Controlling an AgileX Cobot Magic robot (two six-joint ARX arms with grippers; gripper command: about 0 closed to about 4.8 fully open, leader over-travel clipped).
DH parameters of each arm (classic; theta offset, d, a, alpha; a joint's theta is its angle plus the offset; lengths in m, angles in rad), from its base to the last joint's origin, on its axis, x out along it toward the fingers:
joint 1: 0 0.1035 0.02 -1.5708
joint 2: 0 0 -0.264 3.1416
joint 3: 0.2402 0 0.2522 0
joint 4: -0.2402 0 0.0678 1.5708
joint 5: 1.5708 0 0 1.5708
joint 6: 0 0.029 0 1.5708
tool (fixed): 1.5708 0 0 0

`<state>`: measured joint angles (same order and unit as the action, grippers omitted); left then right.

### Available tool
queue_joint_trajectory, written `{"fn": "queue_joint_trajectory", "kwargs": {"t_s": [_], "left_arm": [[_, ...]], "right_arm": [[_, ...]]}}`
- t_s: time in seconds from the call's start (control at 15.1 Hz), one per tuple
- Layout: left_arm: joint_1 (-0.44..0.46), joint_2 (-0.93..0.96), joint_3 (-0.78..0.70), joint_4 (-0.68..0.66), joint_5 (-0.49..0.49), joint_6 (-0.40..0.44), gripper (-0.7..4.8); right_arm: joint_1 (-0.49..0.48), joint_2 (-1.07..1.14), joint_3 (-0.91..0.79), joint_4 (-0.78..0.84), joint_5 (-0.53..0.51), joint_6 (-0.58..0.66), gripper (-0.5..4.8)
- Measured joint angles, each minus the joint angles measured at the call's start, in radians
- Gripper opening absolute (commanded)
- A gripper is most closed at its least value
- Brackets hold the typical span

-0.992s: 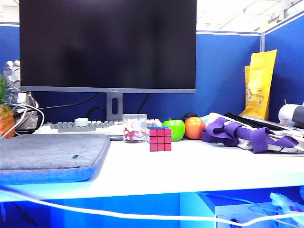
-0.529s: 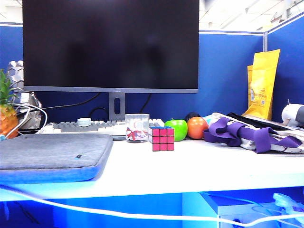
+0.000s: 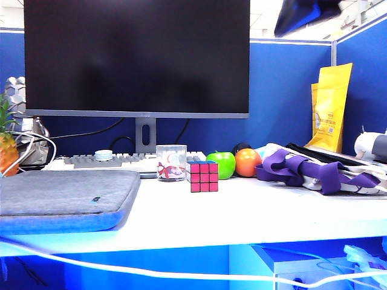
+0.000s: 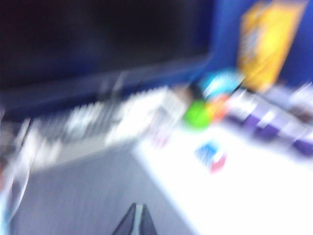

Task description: Rotate the Rubik's Cube so that its red face is facing towards you.

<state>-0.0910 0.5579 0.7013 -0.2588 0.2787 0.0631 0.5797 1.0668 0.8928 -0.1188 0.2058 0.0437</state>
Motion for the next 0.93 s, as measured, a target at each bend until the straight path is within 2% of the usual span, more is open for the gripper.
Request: {"fn": "queue_joint_trajectory", "kwargs": {"t_s": [0.13, 0.2, 0.4, 0.53, 0.86, 0.93], "left_arm": [[0.000, -0.066, -0.071, -0.011, -0.013, -0.010, -0.03], [0.000, -0.135, -0.115, -0.003, -0.015, -0.032, -0.03], [0.000, -0.240, -0.144, 0.006, -0.053, -0.057, -0.03], [0.000, -0.279, -0.146, -0.024, -0.122, -0.066, -0.03], [0.000, -0.338, -0.279, -0.046, -0.123, -0.099, -0.03], [0.000, -0.359, -0.316, -0.024, -0.090, -0.125, -0.03]], "right_arm": [[0.042, -0.068, -0.101, 0.130, -0.003, -0.013, -0.08], [0.074, -0.098, -0.209, 0.148, 0.003, -0.010, -0.08], [0.156, -0.136, -0.386, 0.248, 0.024, 0.002, -0.08], [0.198, -0.135, -0.482, 0.350, 0.038, 0.005, -0.08], [0.203, -0.133, -0.588, 0.459, 0.061, 0.005, -0.08], [0.203, -0.133, -0.587, 0.481, 0.061, 0.005, -0.08]]}}
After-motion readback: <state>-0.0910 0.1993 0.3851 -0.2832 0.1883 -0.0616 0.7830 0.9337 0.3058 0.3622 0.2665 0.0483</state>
